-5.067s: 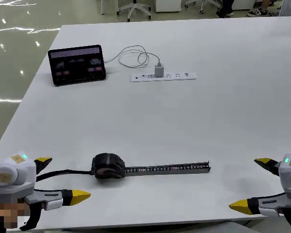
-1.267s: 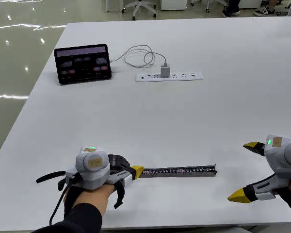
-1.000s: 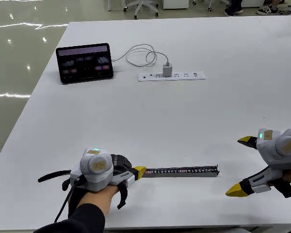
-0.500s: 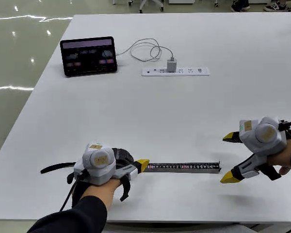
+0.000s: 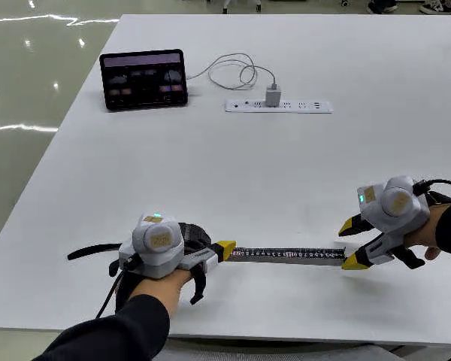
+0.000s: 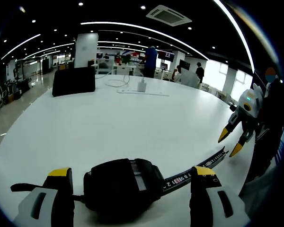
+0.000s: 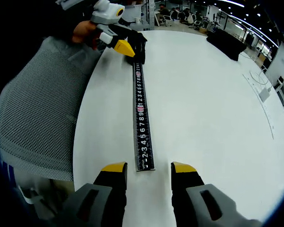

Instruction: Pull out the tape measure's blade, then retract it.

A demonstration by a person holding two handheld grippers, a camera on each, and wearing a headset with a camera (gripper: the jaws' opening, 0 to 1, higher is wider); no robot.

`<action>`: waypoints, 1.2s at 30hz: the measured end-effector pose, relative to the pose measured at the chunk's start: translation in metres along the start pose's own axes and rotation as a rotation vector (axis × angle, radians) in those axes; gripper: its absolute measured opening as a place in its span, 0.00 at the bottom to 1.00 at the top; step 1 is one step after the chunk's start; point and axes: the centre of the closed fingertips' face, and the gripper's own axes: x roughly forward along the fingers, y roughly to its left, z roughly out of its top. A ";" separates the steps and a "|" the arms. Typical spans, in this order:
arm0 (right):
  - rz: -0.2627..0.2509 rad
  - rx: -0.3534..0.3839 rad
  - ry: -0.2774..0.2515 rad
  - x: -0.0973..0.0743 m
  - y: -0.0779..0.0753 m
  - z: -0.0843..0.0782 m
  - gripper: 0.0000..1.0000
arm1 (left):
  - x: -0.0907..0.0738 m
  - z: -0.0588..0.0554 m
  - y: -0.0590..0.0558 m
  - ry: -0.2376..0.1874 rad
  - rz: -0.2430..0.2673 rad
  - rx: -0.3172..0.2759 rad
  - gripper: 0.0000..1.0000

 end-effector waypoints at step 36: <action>0.036 -0.024 0.053 0.014 0.006 -0.009 0.12 | 0.000 -0.001 0.002 0.002 0.005 -0.015 0.90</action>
